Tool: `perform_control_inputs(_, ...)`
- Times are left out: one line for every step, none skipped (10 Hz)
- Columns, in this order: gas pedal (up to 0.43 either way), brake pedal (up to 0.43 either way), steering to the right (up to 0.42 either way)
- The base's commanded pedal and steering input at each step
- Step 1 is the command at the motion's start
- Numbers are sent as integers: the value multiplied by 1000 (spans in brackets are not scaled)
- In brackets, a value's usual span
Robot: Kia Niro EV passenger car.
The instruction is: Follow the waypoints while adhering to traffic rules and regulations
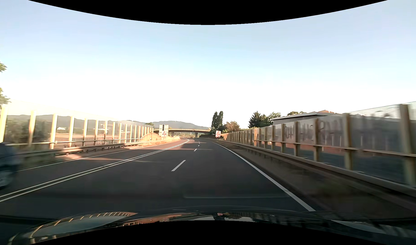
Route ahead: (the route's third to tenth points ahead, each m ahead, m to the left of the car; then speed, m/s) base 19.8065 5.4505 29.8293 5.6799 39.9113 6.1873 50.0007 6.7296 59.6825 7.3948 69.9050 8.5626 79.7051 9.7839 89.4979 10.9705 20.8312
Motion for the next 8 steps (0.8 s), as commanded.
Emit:
perform_control_inputs(299, 0, -8)
perform_control_inputs(299, 0, -8)
perform_control_inputs(299, 0, -8)
perform_control_inputs(299, 0, -8)
perform_control_inputs(299, 0, -9)
perform_control_inputs(299, 0, -8)
perform_control_inputs(299, 0, -7)
perform_control_inputs(299, 0, -6)
